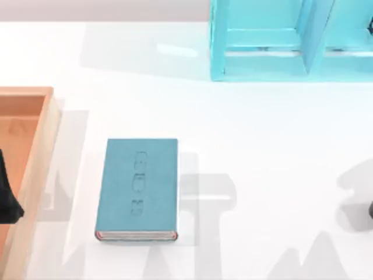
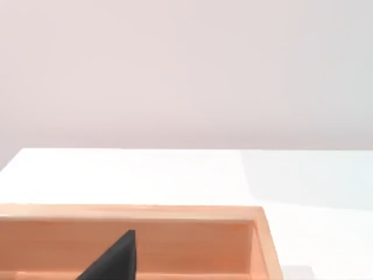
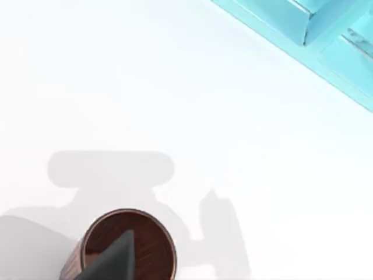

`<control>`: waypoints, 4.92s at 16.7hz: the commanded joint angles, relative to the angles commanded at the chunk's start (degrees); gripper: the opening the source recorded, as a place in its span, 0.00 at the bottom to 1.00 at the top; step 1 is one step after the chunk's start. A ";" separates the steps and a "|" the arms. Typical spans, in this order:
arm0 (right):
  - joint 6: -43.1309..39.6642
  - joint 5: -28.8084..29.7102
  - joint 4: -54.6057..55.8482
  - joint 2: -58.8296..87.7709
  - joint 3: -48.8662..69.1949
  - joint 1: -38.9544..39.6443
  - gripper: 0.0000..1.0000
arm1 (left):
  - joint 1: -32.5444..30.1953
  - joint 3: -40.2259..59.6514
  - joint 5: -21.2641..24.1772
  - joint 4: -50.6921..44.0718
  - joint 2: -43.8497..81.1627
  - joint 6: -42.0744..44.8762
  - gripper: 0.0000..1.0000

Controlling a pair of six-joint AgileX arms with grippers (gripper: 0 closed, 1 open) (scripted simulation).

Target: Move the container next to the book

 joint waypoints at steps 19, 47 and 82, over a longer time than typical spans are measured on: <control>-53.02 -0.21 -44.52 53.21 41.28 2.54 1.00 | 0.00 0.00 0.00 0.00 0.00 0.00 1.00; -52.69 -0.19 -20.85 59.43 23.66 3.13 0.10 | 0.00 0.00 0.00 0.00 0.00 0.00 1.00; -17.23 1.07 -38.37 65.73 46.28 21.35 0.00 | 0.00 0.00 0.00 0.00 0.00 0.00 1.00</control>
